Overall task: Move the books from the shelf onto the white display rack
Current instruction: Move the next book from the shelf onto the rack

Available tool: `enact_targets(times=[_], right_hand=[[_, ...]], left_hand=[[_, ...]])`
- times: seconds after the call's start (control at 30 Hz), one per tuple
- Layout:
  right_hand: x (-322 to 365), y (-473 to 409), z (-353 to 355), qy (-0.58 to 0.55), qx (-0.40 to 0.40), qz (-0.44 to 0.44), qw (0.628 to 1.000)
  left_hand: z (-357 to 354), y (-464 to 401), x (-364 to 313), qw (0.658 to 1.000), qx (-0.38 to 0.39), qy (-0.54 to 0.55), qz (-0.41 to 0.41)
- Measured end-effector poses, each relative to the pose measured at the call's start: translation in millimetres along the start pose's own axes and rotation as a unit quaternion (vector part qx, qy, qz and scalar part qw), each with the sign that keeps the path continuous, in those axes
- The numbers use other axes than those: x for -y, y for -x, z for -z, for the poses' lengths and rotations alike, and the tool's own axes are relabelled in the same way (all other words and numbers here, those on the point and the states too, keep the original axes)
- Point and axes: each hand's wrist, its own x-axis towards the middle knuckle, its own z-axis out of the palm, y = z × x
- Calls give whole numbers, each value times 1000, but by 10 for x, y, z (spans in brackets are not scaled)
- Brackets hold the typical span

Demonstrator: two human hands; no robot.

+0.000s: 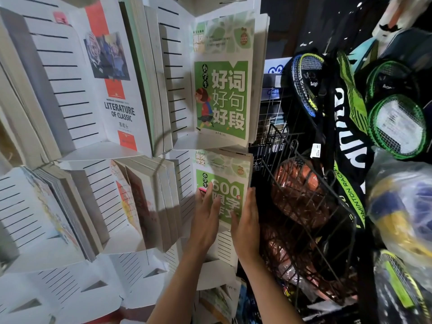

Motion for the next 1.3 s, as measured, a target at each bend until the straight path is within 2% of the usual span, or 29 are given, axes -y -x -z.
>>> enact_targets(times=[0.13,0.3,0.53,0.73,0.87,1.07,1.2,1.3], right_hand=[[-96,5,-43,51,-1,38,998],[-157,-29,-44,74,19,31,997],[-90,-18,62,46,69,8,997],[154,39,286,-6,67,-11,998],[339,52,475,-41,53,0,998],[780,137,746,-88,58,16,994],[1184,267,853,-110,95,53,988],[1543,380,873,-102,130,73,984]], left_hand=[[-5,-66,138,999,3,-37,15],[8,-81,177,997,13,-66,36],[81,30,-43,996,30,-64,53],[189,315,-252,986,35,-160,22],[343,538,-461,968,-12,-246,-44],[680,919,-782,936,-75,-337,-67],[1003,1172,-971,940,-94,-327,-29],[1337,1428,-1069,926,-116,-359,-21]])
